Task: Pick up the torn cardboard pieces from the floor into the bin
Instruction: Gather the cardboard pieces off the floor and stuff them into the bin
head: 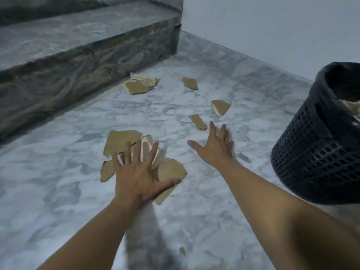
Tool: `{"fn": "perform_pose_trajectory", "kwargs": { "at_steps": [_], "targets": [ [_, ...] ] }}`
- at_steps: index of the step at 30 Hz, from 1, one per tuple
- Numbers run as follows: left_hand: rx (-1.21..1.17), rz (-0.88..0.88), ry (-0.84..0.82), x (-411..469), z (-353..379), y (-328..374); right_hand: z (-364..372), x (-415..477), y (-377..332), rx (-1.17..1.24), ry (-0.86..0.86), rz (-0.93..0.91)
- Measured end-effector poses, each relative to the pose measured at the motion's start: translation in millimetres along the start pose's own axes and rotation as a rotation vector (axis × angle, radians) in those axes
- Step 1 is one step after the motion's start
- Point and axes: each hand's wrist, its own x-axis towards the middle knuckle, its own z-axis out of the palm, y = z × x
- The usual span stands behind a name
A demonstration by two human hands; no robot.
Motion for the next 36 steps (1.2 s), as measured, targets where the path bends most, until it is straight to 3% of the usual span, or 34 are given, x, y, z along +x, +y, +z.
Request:
{"fn": "perform_pose_trajectory", "kwargs": {
  "at_steps": [5,9,12,17,22,27,36],
  "targets": [
    [0.033,-0.131,-0.113,57.0,2.8,-20.9,-10.3,71.1,0.4,-0.044,0.053,0.036],
    [-0.040,-0.111,0.048,120.2,-0.4,-30.0,-10.3,134.9,-6.0,-0.128,0.019,-0.008],
    [-0.130,-0.117,0.066,163.0,2.2,-36.5,-4.8,172.8,-21.5,-0.200,0.099,-0.024],
    [-0.063,-0.010,-0.151,199.5,7.8,-43.1,1.8,220.3,-47.5,-0.227,0.268,-0.059],
    [-0.120,0.020,0.020,200.0,5.3,-43.3,0.9,268.1,-91.3,-0.088,0.152,-0.017],
    [-0.087,-0.024,-0.103,204.9,6.3,-41.5,17.4,293.5,-148.4,-0.213,0.016,-0.120],
    [-0.071,-0.087,-0.123,206.2,7.3,-43.6,39.2,287.7,-221.4,-0.251,-0.083,-0.212]
  ]
}}
